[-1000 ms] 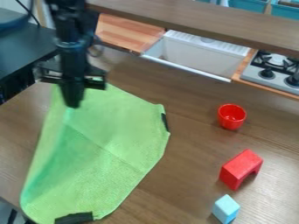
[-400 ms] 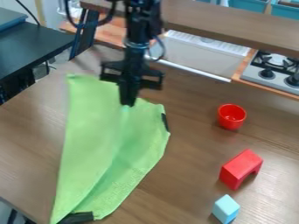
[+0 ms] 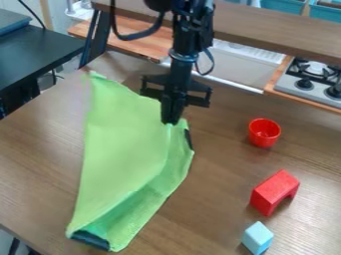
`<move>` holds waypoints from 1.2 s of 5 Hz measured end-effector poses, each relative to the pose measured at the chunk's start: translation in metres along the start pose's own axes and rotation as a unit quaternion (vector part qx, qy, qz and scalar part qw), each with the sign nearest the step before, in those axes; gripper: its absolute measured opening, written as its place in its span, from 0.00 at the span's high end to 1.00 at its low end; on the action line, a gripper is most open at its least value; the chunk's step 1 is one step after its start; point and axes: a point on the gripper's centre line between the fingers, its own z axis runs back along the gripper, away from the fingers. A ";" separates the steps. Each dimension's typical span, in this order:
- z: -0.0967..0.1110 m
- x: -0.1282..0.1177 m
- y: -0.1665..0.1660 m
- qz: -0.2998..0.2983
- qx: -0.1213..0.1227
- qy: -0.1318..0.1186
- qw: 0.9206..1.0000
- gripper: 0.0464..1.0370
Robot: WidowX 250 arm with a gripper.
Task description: Fold the cloth from bottom left to top right
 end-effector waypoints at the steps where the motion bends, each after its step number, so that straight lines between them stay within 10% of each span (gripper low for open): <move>1: -0.005 0.007 -0.015 -0.017 0.011 -0.005 1.000 0.80; 4: -0.002 0.011 -0.021 -0.108 -0.004 -0.041 0.993 0.03; 6: 0.034 0.013 0.048 -0.297 -0.005 -0.139 0.945 0.04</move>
